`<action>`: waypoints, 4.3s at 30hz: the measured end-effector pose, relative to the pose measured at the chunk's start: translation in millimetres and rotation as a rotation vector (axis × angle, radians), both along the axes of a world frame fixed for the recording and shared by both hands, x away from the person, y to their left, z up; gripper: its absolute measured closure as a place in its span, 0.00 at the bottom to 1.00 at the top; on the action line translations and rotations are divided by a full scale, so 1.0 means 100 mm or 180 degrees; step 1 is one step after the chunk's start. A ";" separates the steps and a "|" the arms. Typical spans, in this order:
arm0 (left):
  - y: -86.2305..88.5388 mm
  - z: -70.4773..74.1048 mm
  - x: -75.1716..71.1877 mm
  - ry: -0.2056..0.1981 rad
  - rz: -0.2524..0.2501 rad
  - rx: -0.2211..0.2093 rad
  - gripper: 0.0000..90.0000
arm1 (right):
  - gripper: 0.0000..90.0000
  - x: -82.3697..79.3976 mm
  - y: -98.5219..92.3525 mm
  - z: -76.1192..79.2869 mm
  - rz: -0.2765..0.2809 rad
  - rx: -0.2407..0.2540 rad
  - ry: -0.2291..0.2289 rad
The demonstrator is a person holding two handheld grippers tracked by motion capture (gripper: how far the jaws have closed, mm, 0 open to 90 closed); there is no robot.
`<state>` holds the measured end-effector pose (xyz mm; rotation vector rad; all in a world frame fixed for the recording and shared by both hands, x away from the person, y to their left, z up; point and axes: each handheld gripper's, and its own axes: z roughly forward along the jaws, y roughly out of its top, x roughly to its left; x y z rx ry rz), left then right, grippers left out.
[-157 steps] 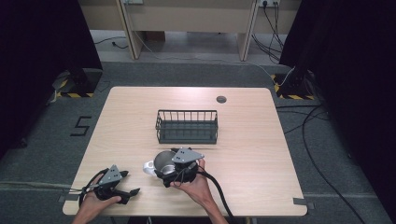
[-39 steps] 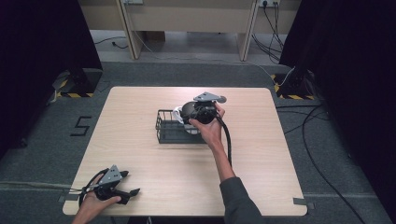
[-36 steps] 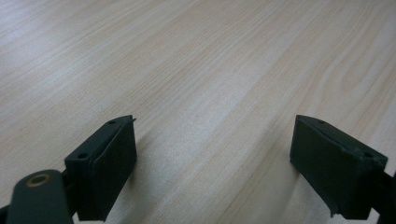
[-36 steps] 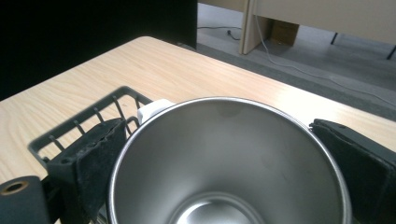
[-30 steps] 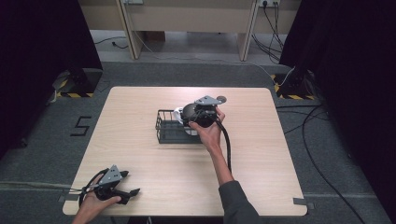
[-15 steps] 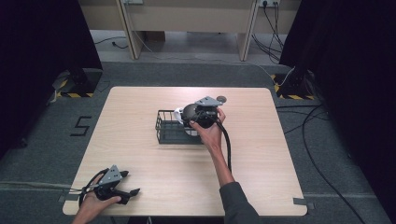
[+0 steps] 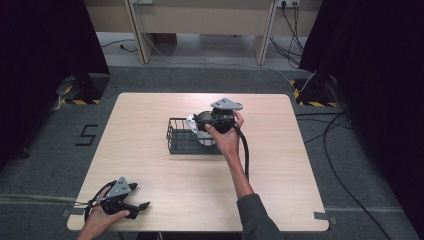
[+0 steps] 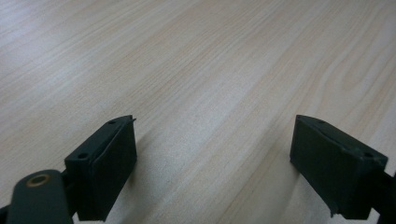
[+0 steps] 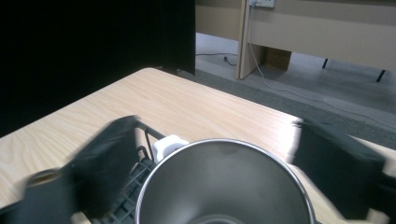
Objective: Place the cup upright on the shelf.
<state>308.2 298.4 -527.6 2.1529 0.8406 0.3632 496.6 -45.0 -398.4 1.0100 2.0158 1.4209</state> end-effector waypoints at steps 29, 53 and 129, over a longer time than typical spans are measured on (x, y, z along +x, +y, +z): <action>0.00 0.00 0.00 -0.0003 -0.0001 0.0005 0.16 | 0.19 -0.49 -0.31 0.09 0.0220 0.0063 0.0056; 0.00 0.00 0.00 -0.0009 -0.0002 0.0002 0.15 | 0.20 -0.96 -0.49 -0.08 0.0372 0.0214 0.0124; 0.00 0.00 0.00 -0.0003 -0.0017 0.0006 0.15 | 0.17 -1.87 -0.94 -1.05 0.0290 0.0037 0.0373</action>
